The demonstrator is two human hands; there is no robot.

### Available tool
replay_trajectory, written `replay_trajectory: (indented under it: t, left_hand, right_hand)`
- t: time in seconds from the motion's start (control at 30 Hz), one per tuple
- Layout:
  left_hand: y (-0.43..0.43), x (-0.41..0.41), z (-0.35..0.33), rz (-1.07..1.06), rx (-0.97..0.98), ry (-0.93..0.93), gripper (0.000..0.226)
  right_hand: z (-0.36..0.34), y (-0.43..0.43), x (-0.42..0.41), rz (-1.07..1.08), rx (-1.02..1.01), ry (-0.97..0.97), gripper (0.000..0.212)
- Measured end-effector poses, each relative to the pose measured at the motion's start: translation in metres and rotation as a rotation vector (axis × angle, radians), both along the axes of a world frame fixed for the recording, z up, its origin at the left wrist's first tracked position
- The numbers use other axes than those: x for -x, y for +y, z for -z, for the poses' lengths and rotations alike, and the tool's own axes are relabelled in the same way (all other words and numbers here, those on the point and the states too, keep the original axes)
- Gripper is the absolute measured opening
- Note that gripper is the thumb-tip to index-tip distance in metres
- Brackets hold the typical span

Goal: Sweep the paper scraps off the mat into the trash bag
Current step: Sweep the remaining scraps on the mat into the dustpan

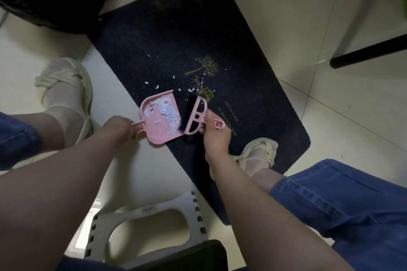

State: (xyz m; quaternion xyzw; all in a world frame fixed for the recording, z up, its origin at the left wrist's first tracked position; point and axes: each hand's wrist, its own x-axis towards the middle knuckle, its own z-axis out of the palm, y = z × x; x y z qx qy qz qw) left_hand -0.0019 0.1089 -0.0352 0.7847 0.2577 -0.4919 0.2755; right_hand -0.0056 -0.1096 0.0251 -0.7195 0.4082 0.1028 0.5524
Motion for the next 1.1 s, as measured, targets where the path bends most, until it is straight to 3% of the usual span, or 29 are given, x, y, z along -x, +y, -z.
replay_trajectory:
  t: [0.07,0.2,0.27,0.37,0.47,0.67,0.77,0.9,0.97,1.1]
  left_hand:
    - [0.0,-0.001,0.001,0.027,-0.012,0.005,0.049]
    - [0.003,-0.007,0.002,0.089,-0.047,0.029,0.033]
    - [0.002,-0.006,0.003,0.094,-0.041,0.027,0.04]
    - [0.004,-0.005,0.006,0.096,-0.032,0.022,0.052]
    - [0.006,-0.004,0.009,0.027,-0.004,0.01,0.053]
    - [0.006,-0.006,0.013,-0.281,0.131,0.05,0.049]
    - [0.0,-0.007,0.02,-0.328,0.137,0.037,0.049]
    - [-0.011,0.0,0.028,-0.353,0.123,0.022,0.046]
    - [-0.011,0.002,0.031,-0.357,0.109,0.023,0.043]
    - [-0.009,0.0,0.037,-0.341,0.113,0.032,0.04]
  right_hand:
    - [-0.003,0.002,-0.003,0.045,-0.016,-0.064,0.021]
    - [-0.005,-0.012,-0.01,0.064,0.226,-0.025,0.023]
    - [-0.004,-0.013,-0.01,0.037,0.279,0.013,0.023]
    - [0.0,-0.004,-0.015,-0.037,0.122,0.06,0.022]
    - [0.001,-0.003,-0.022,-0.028,0.052,0.002,0.018]
    - [-0.009,-0.018,-0.054,-0.101,0.363,0.0,0.023]
    - [-0.006,-0.015,-0.066,-0.199,0.447,0.024,0.023]
    - [-0.002,-0.006,-0.071,-0.384,0.32,0.125,0.027]
    - [-0.002,-0.006,-0.071,-0.434,0.248,0.084,0.021]
    - [-0.007,-0.013,-0.08,-0.413,0.303,-0.002,0.019]
